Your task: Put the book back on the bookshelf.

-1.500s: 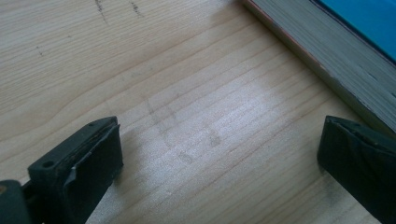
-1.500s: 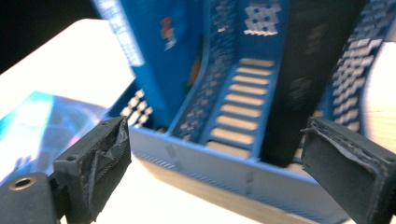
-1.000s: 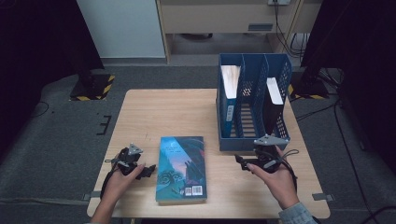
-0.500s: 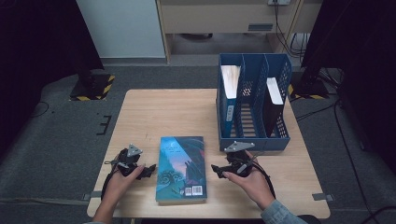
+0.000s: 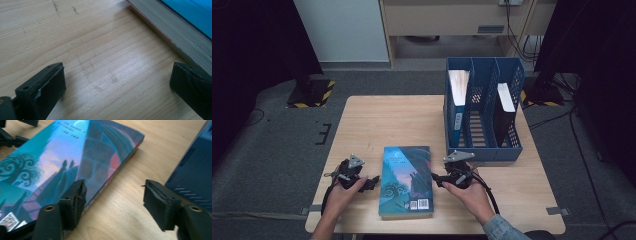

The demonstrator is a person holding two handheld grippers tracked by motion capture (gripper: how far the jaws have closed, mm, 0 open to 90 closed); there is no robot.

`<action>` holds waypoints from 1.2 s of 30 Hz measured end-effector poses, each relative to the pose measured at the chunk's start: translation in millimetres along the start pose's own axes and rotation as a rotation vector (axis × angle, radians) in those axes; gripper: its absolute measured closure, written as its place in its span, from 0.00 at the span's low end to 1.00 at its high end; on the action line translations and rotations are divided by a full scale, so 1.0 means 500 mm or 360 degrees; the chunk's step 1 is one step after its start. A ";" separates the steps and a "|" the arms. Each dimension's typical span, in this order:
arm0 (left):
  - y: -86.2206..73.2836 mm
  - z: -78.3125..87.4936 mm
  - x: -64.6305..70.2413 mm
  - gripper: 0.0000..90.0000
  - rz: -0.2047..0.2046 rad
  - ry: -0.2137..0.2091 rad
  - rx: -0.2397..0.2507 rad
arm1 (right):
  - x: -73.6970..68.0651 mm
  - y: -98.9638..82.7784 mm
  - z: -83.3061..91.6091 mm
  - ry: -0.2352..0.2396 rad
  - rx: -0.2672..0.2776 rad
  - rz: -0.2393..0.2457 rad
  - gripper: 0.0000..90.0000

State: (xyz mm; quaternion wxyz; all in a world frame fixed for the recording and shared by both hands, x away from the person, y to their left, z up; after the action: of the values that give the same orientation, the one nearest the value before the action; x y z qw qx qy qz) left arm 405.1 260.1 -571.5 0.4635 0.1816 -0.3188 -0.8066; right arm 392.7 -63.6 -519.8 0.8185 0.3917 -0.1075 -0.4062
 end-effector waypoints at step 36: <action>0.041 0.048 0.127 0.28 0.0036 -0.0325 0.0109 | -0.090 -0.055 -0.033 0.0355 -0.0156 0.0153 0.22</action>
State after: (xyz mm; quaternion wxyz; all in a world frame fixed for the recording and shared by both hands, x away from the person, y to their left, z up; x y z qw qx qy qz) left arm 372.2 206.2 -539.8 0.4312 0.1105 -0.3937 -0.8043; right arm 355.8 -30.9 -544.6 0.8622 0.3883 -0.0145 -0.3251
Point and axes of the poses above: each handheld gripper's, and its own axes: z roughly backward along the jaws, y roughly out of its top, x roughly to its right, the point moved 5 cm from there along -z, roughly forward along the jaws
